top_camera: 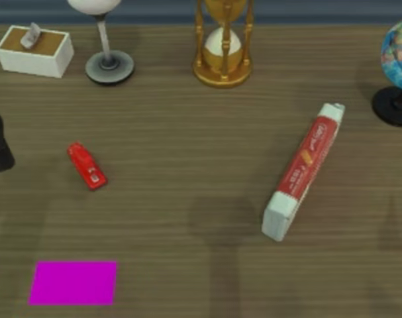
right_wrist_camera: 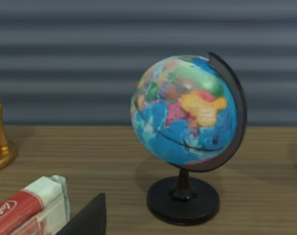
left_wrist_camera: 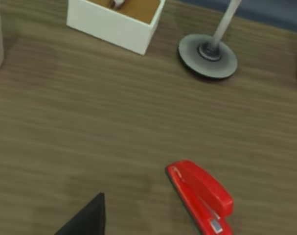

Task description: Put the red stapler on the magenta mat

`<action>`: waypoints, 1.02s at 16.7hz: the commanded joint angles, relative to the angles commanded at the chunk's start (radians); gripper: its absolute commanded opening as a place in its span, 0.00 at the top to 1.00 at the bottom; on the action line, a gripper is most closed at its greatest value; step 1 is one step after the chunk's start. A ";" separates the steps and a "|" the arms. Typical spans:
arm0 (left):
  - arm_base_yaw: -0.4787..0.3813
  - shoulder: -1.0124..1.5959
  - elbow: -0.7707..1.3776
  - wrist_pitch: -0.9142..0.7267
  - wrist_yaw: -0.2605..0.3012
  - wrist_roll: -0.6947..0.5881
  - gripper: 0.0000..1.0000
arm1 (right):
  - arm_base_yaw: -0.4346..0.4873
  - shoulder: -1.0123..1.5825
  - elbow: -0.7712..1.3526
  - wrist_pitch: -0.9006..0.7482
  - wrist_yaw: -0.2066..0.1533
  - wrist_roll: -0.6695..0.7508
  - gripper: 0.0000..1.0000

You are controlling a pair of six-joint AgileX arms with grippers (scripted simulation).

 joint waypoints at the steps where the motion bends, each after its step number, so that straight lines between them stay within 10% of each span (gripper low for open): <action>1: -0.010 0.114 0.093 -0.064 -0.001 -0.039 0.00 | 0.000 0.000 0.000 0.000 0.000 0.000 0.00; 17: -0.136 1.427 1.215 -0.850 -0.006 -0.530 0.00 | 0.000 0.000 0.000 0.000 0.000 0.000 0.00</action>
